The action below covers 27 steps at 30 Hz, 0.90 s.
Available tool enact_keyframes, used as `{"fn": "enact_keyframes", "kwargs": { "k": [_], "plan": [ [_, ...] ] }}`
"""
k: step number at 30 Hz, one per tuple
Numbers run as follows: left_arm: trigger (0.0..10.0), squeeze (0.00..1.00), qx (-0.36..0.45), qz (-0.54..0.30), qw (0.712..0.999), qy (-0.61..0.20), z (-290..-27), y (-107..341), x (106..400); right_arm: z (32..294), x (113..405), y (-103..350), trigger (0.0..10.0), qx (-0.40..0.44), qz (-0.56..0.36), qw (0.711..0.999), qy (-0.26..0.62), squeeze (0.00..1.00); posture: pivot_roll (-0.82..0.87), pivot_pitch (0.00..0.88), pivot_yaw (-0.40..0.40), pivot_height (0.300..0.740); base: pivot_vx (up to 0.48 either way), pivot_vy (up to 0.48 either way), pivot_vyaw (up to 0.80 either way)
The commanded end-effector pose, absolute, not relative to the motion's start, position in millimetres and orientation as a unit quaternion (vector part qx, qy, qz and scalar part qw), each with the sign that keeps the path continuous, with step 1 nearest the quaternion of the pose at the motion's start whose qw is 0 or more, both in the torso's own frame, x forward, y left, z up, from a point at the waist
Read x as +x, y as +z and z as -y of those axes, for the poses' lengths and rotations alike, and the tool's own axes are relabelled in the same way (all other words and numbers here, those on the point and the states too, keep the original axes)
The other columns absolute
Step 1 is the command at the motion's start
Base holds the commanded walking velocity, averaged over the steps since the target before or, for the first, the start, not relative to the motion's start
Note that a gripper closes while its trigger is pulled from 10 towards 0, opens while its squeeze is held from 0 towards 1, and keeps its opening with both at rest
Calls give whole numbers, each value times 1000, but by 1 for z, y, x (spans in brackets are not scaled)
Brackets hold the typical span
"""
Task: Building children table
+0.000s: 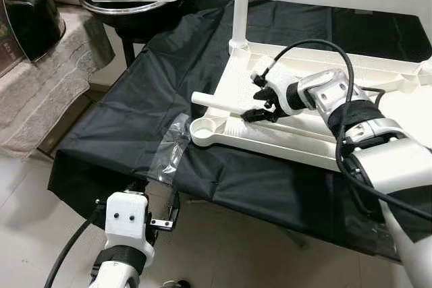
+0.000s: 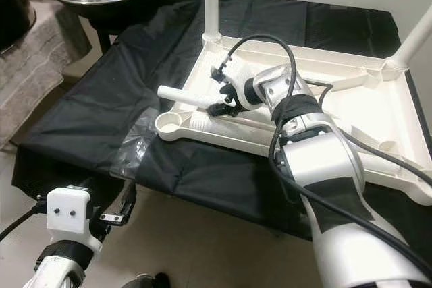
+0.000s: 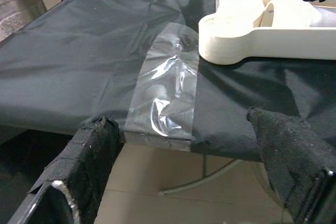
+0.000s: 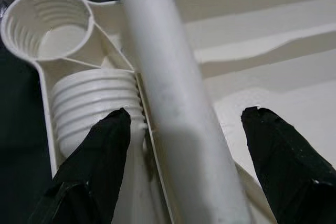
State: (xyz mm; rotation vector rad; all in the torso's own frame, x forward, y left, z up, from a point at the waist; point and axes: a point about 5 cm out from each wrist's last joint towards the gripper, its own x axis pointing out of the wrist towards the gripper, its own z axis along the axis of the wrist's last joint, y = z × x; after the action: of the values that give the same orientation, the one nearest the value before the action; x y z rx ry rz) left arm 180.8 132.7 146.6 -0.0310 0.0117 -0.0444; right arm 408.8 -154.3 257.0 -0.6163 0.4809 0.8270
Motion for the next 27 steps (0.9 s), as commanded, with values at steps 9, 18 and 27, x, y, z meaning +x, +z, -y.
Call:
{"fn": "enact_keyframes", "kwargs": {
  "k": [9,18,27],
  "plan": [
    [10000,0,-6,-19,1000,-22,-133,143,177,153,406,245,10000,-339,-267,804,408,0,25,203,13,740,0,0,0],
    [10000,0,-9,-23,1000,-16,-131,141,176,155,400,231,6588,-366,-304,763,438,0,23,210,5,740,0,0,0],
    [10000,0,-9,-27,1000,-9,-133,142,171,164,403,225,10000,-367,-306,787,391,0,28,239,3,740,0,0,0]
  ]
}}
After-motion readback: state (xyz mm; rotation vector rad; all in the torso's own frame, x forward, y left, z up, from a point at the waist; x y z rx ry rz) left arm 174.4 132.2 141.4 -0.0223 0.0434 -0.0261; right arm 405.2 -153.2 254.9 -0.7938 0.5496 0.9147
